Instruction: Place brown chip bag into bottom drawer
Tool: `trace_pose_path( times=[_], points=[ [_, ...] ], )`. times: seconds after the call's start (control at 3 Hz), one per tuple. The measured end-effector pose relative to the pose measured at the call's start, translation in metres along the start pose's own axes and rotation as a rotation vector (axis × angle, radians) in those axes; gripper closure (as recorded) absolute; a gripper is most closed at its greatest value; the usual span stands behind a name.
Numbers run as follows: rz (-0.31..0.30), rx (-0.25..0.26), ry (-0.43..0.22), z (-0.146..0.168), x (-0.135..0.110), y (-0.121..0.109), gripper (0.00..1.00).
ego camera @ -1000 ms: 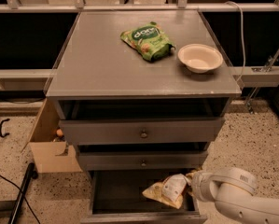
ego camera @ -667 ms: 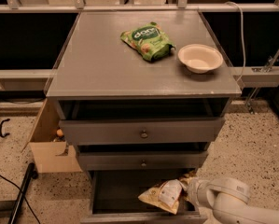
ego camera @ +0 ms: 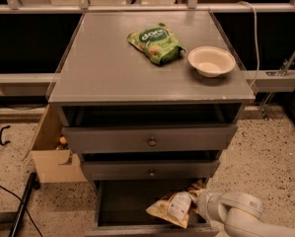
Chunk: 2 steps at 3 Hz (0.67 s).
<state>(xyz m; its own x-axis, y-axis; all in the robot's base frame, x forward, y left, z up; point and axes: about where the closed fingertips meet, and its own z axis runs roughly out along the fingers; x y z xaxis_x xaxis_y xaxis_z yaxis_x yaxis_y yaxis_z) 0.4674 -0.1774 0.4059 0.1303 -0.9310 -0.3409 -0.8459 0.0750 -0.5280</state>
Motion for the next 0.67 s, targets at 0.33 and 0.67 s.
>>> trace_pose_path(
  times=[0.33,0.67],
  points=[
    [-0.018,0.019,-0.046,0.035,0.004,0.008,1.0],
    [-0.034,-0.006,-0.056,0.063,-0.001,0.015,1.0]
  ],
)
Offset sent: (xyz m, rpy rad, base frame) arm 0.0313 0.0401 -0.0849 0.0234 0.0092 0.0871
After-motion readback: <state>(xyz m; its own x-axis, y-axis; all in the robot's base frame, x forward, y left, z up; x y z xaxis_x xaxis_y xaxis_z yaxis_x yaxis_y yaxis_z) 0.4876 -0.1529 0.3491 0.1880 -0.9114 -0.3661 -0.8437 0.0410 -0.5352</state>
